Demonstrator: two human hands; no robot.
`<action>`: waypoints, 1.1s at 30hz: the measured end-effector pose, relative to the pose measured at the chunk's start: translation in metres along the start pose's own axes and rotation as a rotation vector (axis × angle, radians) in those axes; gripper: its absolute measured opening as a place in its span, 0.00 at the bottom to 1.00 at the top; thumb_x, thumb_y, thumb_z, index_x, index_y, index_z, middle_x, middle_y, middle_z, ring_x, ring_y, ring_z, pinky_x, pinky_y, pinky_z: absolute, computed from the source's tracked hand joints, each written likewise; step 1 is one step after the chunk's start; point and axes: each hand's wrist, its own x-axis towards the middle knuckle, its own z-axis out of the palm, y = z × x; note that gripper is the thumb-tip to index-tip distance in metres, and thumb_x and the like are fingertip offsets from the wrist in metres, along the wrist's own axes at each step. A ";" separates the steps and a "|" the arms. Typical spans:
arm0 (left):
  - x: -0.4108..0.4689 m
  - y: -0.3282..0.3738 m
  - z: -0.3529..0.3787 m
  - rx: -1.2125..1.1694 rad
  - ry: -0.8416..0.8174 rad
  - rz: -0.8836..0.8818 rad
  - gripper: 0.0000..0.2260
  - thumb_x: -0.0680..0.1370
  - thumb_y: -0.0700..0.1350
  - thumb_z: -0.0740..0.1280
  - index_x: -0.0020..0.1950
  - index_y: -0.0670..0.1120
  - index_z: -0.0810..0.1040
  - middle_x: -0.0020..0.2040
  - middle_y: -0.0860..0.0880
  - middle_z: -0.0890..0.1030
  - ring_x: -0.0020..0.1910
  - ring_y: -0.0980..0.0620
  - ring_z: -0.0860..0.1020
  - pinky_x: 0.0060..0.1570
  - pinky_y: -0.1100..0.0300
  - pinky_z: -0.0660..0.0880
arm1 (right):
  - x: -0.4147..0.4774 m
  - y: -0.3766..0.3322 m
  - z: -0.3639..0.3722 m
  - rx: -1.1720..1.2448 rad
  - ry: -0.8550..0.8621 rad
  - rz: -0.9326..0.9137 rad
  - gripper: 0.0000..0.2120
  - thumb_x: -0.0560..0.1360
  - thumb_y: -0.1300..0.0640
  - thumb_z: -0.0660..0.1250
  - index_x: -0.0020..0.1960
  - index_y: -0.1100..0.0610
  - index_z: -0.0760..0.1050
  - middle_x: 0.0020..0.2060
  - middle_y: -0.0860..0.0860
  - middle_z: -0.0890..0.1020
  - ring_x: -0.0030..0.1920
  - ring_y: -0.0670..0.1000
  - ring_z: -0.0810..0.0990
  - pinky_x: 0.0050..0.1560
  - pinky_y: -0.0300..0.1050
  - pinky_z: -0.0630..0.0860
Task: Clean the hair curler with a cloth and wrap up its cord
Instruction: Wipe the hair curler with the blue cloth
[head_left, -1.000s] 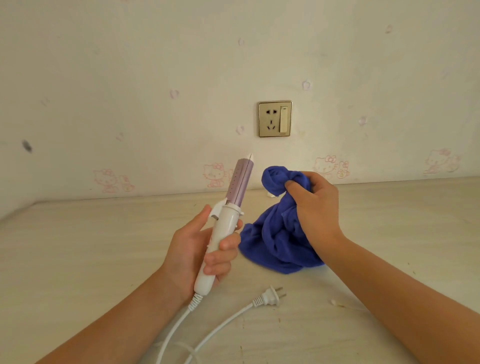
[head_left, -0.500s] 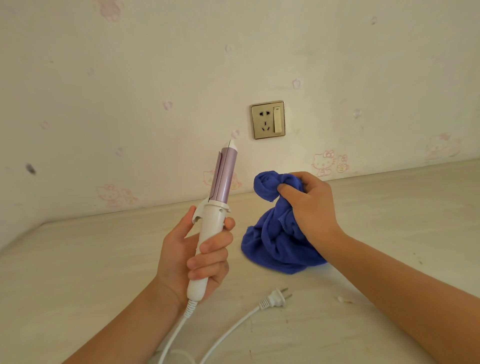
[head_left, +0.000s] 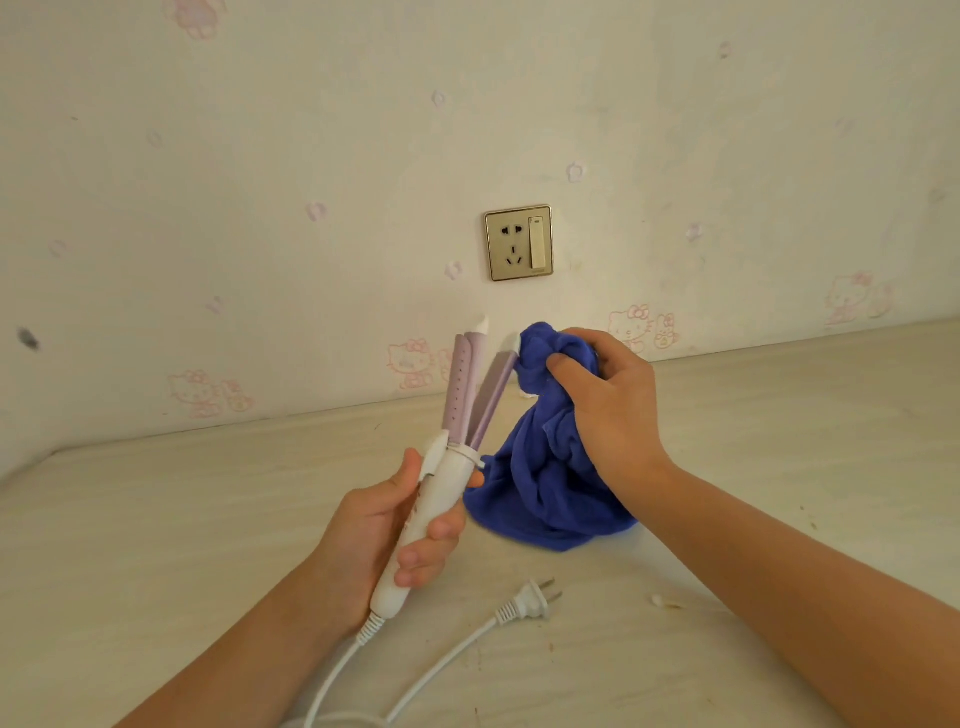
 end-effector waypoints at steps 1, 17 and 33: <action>0.000 -0.003 0.001 0.081 0.042 0.009 0.27 0.82 0.59 0.57 0.63 0.36 0.78 0.33 0.43 0.72 0.19 0.55 0.67 0.18 0.65 0.63 | 0.001 -0.001 -0.001 0.018 0.014 -0.013 0.09 0.79 0.63 0.68 0.51 0.51 0.84 0.45 0.42 0.87 0.47 0.40 0.85 0.47 0.30 0.78; -0.001 -0.025 0.016 0.414 0.308 0.289 0.25 0.79 0.57 0.65 0.57 0.33 0.73 0.35 0.39 0.74 0.20 0.50 0.66 0.20 0.63 0.64 | -0.013 0.004 0.010 -0.109 -0.715 0.120 0.07 0.76 0.68 0.69 0.49 0.62 0.86 0.43 0.61 0.88 0.43 0.52 0.87 0.46 0.39 0.81; -0.001 -0.025 0.014 0.398 0.289 0.306 0.21 0.78 0.56 0.66 0.51 0.36 0.73 0.35 0.39 0.75 0.20 0.49 0.67 0.19 0.63 0.64 | -0.022 0.006 0.018 -0.099 -0.588 0.156 0.07 0.76 0.66 0.71 0.49 0.59 0.87 0.42 0.60 0.88 0.42 0.51 0.87 0.46 0.42 0.83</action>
